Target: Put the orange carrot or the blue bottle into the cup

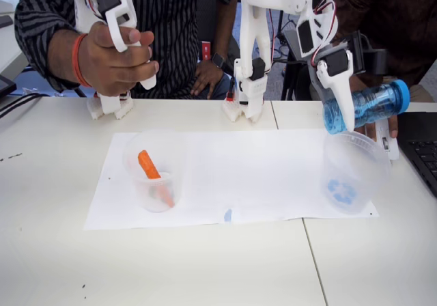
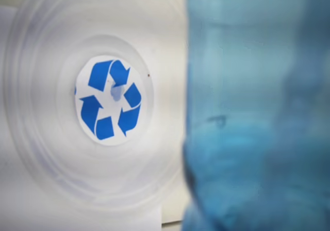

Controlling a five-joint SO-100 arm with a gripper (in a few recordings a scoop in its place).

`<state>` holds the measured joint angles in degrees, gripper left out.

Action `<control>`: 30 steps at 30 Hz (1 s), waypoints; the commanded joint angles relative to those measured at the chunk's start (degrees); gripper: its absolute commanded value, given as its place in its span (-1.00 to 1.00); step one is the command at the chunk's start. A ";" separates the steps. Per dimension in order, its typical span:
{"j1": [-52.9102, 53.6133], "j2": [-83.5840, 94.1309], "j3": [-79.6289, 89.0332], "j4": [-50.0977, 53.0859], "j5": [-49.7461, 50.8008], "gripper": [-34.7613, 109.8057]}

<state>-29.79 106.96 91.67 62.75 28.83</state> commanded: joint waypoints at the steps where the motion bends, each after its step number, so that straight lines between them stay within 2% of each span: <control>1: -0.44 3.43 -4.75 -0.62 0.53 -0.22; 30: 0.35 3.34 -5.01 -0.70 -2.72 -0.20</control>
<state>-28.74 106.96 91.67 62.75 26.02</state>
